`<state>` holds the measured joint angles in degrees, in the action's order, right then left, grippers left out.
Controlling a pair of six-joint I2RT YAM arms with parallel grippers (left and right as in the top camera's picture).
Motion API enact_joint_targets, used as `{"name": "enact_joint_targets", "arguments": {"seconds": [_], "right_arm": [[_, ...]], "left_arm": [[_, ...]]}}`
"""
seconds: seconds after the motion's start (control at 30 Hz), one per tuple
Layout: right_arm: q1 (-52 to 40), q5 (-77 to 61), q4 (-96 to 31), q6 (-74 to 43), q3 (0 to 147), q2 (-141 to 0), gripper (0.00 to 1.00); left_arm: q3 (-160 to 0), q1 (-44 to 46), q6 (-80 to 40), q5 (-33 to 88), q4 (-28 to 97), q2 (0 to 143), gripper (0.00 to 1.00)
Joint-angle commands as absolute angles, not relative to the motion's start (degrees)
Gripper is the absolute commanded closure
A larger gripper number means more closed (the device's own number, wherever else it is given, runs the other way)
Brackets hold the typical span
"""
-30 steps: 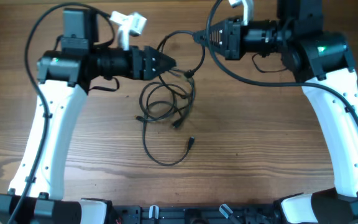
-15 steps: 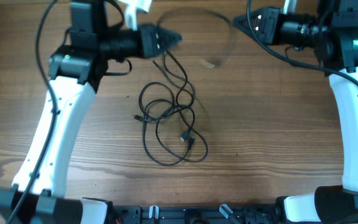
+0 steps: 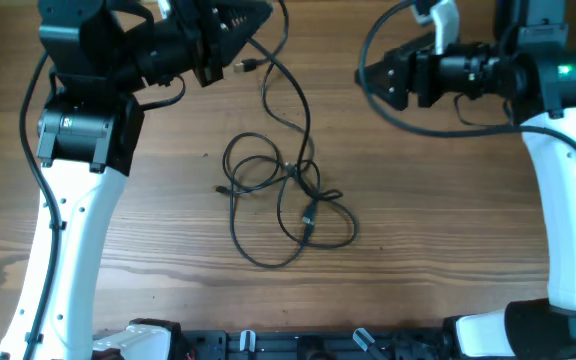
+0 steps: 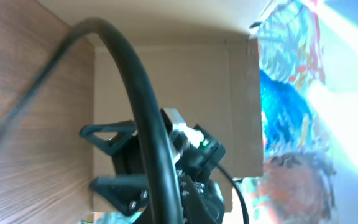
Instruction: Untangle cables
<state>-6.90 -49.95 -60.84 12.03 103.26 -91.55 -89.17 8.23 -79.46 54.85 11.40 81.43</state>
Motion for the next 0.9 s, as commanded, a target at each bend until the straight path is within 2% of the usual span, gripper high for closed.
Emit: {"name": "enact_joint_targets", "arguments": {"seconds": [0.0,0.07,0.3,0.43,0.5,0.57,0.6,0.63,0.67,0.7,0.8,0.87], "right_arm": [[-10.20,-61.56,-60.60,22.24,104.18,-90.96,0.20],[-11.90,-63.11,-60.62,24.12,104.18,-90.96,0.22],[-17.58,-68.14,-58.17,25.36,104.18,-91.05,0.40],[-19.86,-66.48,-56.55,24.82,104.18,-91.70,0.59],[-20.47,-64.60,-54.83,20.78,104.16,-92.47,0.72],[-20.45,-62.57,-53.98,17.67,104.14,-92.90,0.90],[-20.45,-59.90,-53.95,16.01,104.14,-92.90,0.96],[-20.45,-56.75,-53.93,13.80,104.14,-92.88,0.96],[-20.45,-53.32,-53.95,11.31,104.14,-92.71,0.96],[-20.45,-49.47,-54.04,8.97,104.14,-92.55,0.96],[-20.27,-39.81,-55.64,3.49,104.16,-91.07,0.96],[-19.97,-33.63,-57.08,-0.03,104.16,-89.30,0.96]], "left_arm": [[-89.65,7.97,-85.03,53.25,10.87,81.38,0.96],[-89.65,7.97,-86.28,53.01,10.85,81.36,0.96],[-89.65,7.97,-87.94,52.82,10.87,81.36,0.96],[-89.65,7.97,-87.94,52.82,10.87,81.38,0.96],[-89.65,7.97,-88.44,52.82,10.87,81.36,0.96],[-89.65,7.97,-88.99,52.82,10.90,81.36,0.96],[-89.65,7.97,-88.97,52.80,10.92,81.38,0.95],[-89.65,7.97,-88.88,52.80,10.96,81.38,0.94],[-89.65,7.97,-88.51,52.77,11.09,81.38,0.91],[-89.65,7.97,-86.98,52.29,11.81,81.38,0.83],[-89.65,7.97,-81.08,48.95,16.73,81.38,0.53],[-89.65,7.97,-76.23,44.99,21.17,81.38,0.22]]}}
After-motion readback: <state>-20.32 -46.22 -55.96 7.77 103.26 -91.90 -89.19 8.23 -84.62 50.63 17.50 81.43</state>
